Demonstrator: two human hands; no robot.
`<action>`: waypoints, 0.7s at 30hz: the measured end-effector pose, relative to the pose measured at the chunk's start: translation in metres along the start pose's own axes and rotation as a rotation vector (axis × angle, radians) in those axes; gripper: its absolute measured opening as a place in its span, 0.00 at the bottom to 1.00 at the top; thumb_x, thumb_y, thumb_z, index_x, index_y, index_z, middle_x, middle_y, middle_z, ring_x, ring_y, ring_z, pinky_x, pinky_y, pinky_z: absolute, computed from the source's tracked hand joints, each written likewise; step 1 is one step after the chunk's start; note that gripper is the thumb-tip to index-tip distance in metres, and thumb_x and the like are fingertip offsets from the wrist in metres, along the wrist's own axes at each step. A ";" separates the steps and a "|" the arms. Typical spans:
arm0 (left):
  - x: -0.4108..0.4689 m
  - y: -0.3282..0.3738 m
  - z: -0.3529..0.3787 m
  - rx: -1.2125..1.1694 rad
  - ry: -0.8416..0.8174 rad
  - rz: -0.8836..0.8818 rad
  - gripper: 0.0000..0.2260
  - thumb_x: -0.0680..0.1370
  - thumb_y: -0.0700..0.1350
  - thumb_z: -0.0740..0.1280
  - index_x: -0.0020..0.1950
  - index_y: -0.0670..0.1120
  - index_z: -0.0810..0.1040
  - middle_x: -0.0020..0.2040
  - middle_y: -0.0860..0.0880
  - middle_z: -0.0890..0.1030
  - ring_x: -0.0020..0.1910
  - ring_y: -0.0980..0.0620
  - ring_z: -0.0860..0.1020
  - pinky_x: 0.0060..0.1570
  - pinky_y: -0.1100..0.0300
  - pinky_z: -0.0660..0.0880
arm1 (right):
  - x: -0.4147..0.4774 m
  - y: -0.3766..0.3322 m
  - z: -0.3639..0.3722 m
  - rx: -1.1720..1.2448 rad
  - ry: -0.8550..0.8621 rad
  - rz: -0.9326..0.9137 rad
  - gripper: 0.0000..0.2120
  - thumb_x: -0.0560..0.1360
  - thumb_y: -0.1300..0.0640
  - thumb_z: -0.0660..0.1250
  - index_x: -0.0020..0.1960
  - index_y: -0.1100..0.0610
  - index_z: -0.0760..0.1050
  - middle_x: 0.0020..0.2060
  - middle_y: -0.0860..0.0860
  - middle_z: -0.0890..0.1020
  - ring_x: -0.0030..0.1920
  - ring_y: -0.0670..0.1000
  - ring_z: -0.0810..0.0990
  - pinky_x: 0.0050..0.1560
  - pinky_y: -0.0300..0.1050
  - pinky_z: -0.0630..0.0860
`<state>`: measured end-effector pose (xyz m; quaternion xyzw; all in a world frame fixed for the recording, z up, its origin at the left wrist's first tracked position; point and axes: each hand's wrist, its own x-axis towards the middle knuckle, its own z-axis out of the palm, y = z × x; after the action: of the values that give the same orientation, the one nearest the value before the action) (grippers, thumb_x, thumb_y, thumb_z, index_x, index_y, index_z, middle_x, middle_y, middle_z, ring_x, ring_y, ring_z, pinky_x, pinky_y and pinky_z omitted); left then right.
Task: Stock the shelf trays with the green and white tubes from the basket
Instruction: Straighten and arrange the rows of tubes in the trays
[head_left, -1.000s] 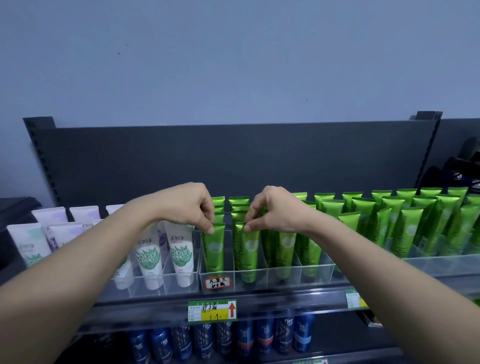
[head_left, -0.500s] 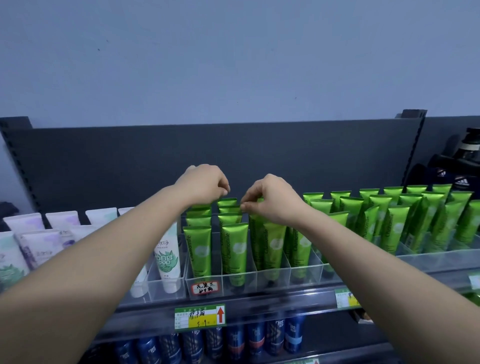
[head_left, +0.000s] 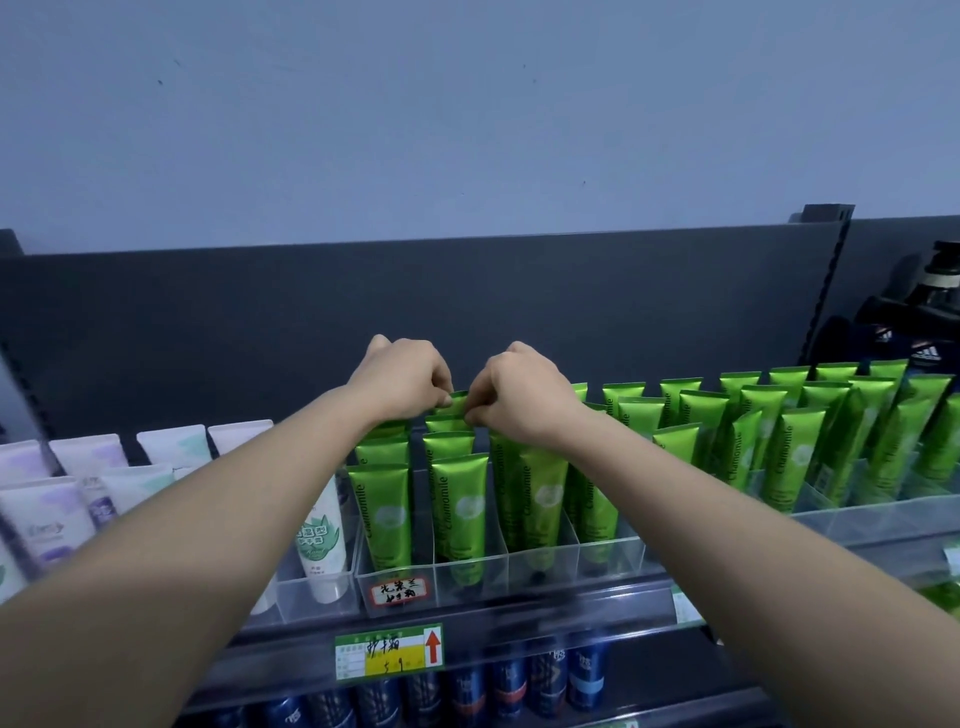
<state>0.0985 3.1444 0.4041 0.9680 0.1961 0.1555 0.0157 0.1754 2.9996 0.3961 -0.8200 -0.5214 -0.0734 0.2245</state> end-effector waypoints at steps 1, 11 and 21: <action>0.000 0.000 0.001 -0.003 -0.002 0.002 0.03 0.75 0.50 0.69 0.43 0.54 0.82 0.39 0.59 0.80 0.48 0.54 0.75 0.56 0.56 0.58 | 0.000 0.001 0.000 0.000 -0.001 -0.004 0.05 0.72 0.54 0.71 0.45 0.46 0.84 0.43 0.47 0.81 0.56 0.48 0.68 0.48 0.45 0.73; 0.002 0.002 -0.004 0.075 -0.043 0.049 0.03 0.75 0.50 0.69 0.42 0.56 0.82 0.42 0.57 0.83 0.48 0.52 0.74 0.59 0.54 0.61 | 0.001 0.000 0.000 0.012 -0.010 -0.008 0.05 0.71 0.53 0.72 0.46 0.45 0.84 0.44 0.47 0.81 0.56 0.47 0.67 0.50 0.47 0.75; -0.004 0.000 -0.008 -0.010 -0.073 0.010 0.04 0.75 0.51 0.70 0.47 0.54 0.83 0.42 0.59 0.80 0.49 0.55 0.75 0.59 0.53 0.59 | -0.009 -0.001 -0.014 0.144 -0.052 -0.160 0.06 0.70 0.47 0.73 0.41 0.49 0.84 0.35 0.43 0.79 0.52 0.47 0.70 0.51 0.44 0.72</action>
<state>0.0921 3.1429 0.4108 0.9739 0.1899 0.1213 0.0270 0.1723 2.9864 0.4057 -0.7592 -0.5948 -0.0321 0.2624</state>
